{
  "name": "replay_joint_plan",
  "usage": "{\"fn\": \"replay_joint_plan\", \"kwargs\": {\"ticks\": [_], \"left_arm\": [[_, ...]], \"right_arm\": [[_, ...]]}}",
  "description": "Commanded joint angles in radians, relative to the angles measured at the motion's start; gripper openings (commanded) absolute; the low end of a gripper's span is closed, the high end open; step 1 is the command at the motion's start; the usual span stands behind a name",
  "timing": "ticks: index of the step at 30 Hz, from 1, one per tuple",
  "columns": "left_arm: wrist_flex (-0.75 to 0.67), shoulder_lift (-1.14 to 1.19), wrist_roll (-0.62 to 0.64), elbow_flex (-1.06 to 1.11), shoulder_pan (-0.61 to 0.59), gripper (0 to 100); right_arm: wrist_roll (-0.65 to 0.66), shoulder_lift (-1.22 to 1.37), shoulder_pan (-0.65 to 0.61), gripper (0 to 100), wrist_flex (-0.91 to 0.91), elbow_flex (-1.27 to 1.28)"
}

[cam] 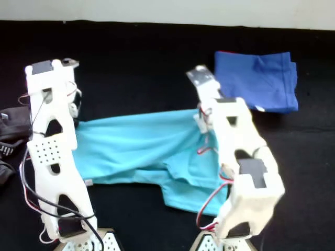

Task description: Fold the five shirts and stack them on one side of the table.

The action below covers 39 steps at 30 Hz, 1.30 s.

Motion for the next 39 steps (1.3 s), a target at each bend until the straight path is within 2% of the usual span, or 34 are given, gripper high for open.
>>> {"fn": "replay_joint_plan", "kwargs": {"ticks": [1, 5, 9, 18, 21, 25, 29, 34, 39], "left_arm": [[0.038, 0.127, 0.005, -0.329, -0.031, 1], [0.054, 0.107, 0.006, -0.374, -0.041, 1], [0.057, -0.018, 0.008, -0.269, -0.036, 1], [0.046, -0.644, 0.006, 0.437, 0.065, 1], [-0.052, -0.799, 0.006, 0.708, 0.093, 1], [-0.304, -0.926, 0.009, 1.089, 0.094, 1], [-0.508, -1.0, 0.009, 1.377, 0.09, 1], [-0.678, -1.03, 0.009, 1.584, 0.088, 1], [-0.744, -1.035, 0.011, 1.658, 0.088, 1]], "right_arm": [[-0.011, 0.058, -0.044, 4.3, 0.097, -0.209], [-0.014, 0.051, -0.044, 4.3, 0.254, -0.314], [-0.015, -0.05, -0.042, 4.3, 0.341, -0.323], [-0.069, -0.426, -0.077, 4.3, 0.346, -0.007], [-0.066, -0.538, -0.119, 4.3, 0.341, 0.151], [-0.063, -0.633, -0.171, 4.4, 0.254, 0.363], [-0.063, -0.647, -0.242, 4.4, 0.196, 0.526], [-0.061, -0.648, -0.259, 4.4, 0.162, 0.636], [0.021, -0.657, -0.262, 4.4, 0.179, 0.73]]}}
